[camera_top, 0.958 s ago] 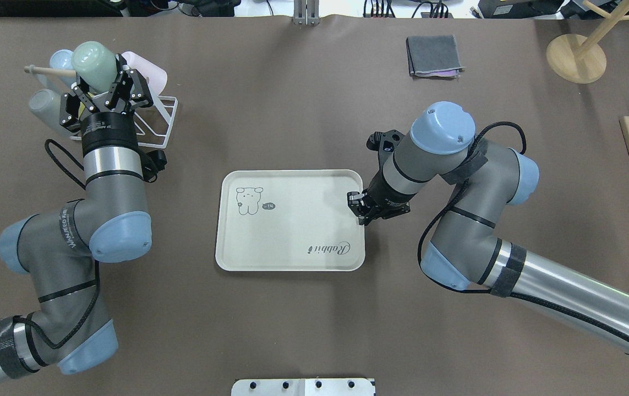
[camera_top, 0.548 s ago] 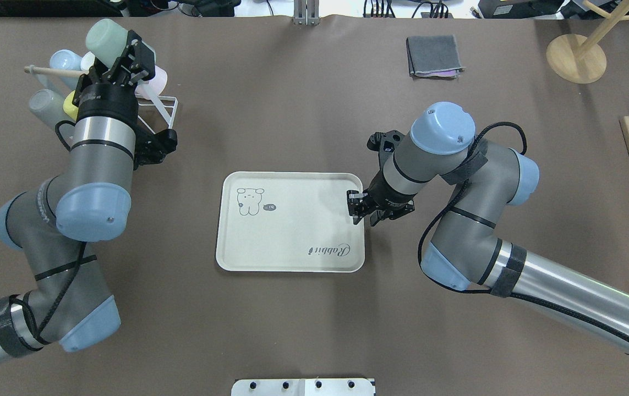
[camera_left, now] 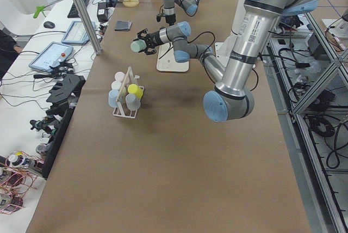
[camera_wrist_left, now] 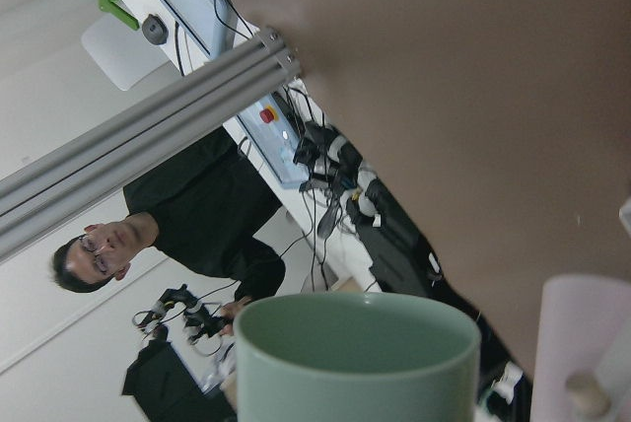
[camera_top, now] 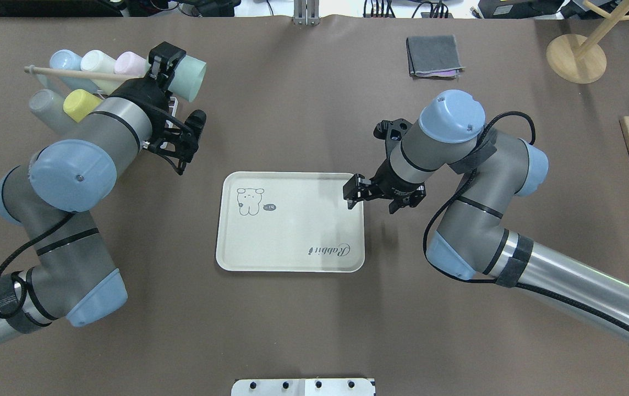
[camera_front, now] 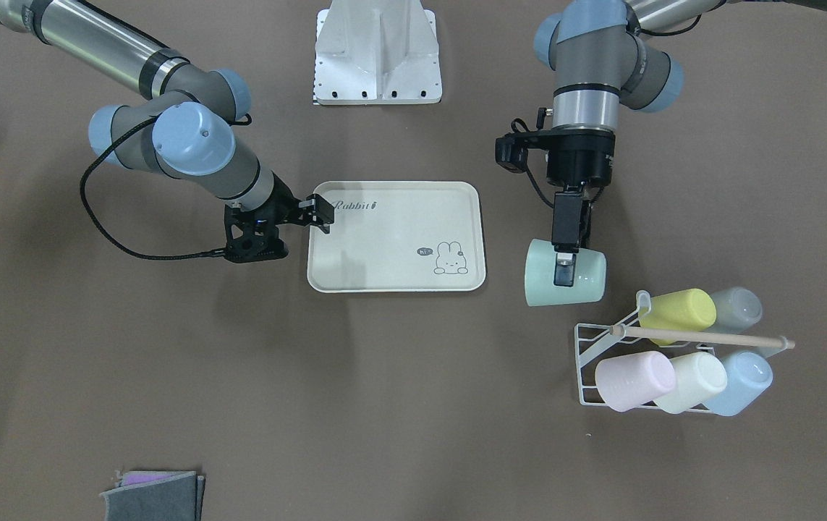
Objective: Pick up and place green cup on tray
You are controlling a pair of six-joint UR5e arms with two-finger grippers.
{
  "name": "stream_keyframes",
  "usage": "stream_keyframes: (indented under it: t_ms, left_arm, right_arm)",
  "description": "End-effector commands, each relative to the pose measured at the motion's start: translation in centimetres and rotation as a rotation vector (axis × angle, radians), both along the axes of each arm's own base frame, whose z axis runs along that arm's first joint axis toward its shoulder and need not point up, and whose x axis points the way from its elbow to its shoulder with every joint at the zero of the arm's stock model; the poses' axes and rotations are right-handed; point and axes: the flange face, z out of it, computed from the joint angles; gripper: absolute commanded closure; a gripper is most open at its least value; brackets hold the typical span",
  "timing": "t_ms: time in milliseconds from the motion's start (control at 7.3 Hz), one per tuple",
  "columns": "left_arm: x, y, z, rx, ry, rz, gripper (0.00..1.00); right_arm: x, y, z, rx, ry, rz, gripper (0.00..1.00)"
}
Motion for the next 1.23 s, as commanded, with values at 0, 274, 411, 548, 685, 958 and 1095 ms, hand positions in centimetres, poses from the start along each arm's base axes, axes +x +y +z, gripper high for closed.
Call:
stream_keyframes:
  t_ms: [0,274,411,548,685,958,1095]
  left_arm:
    - [2.9,0.6,-2.1,-0.242,0.416,0.089,0.99]
    - [6.6,0.8,1.5,-0.329,0.68,0.262,0.99]
    - [8.5,1.2,3.0,-0.376,0.829,0.324,0.99]
    - [10.2,3.7,2.6,-0.491,0.97,0.42,1.0]
    - [11.1,4.4,2.1,-0.568,1.056,0.485,1.0]
    - [13.7,5.7,3.6,-0.672,1.196,0.607,1.0]
    - [14.8,6.5,5.0,-0.69,1.224,0.636,1.0]
  right_arm:
    - [6.7,-4.7,3.1,0.069,0.017,0.024,0.0]
    - [13.5,-8.2,6.8,0.106,0.053,0.065,0.0]
    - [16.4,-9.6,8.3,0.131,0.088,0.064,0.0]
    - [19.9,-11.0,10.5,0.18,0.137,0.034,0.0]
    - [22.8,-12.2,11.6,0.148,0.179,0.05,0.0]
    - [28.4,-13.8,13.3,0.138,0.255,0.022,0.0]
    - [32.1,-14.0,13.2,0.136,0.296,-0.006,0.0]
